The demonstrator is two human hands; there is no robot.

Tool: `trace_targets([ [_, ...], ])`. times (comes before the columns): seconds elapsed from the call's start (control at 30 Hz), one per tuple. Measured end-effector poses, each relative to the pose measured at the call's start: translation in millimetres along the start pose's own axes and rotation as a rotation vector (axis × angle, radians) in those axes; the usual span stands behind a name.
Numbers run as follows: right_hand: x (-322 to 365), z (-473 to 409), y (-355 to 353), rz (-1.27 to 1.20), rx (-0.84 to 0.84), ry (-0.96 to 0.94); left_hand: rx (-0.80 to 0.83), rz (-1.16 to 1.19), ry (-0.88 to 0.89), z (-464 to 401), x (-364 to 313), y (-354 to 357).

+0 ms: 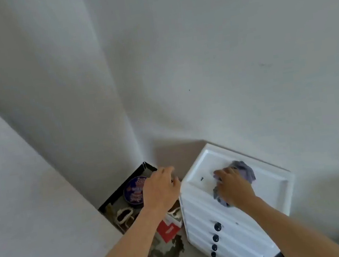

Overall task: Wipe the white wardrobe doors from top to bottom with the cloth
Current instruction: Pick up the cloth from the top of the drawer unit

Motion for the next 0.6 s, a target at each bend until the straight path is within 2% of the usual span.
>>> trace_targets([
  [0.13, -46.0, 0.4, 82.5, 0.096, 0.202, 0.028, 0.109, 0.057, -0.105, 11.1, 19.1, 68.2],
  [0.2, -63.4, 1.9, 115.5, 0.162, 0.227, 0.030, 0.138, 0.073, -0.130, 15.5, 24.0, 91.6],
  [0.27, -70.7, -0.6, 127.4, 0.208, 0.162, -0.005, 0.146, 0.090, -0.139, 15.0, 27.9, 104.0],
  [0.4, -63.8, -10.9, 115.3, -0.009, -0.021, 0.093, 0.195, 0.156, -0.169, 12.3, 27.1, 104.1],
  [0.6, -17.5, -33.2, 24.5, -0.214, -0.242, 0.022, 0.233, 0.329, -0.220, -8.6, 3.9, 50.1],
])
Point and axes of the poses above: each hand's wrist, its own z-axis away from the middle knuckle, its own y-axis out of the palm, x = y × z, the point moved 1 cm from there along -z, towards the middle knuckle, and after that the axes turned 8 degrees about -x, right-handed, at the moved point
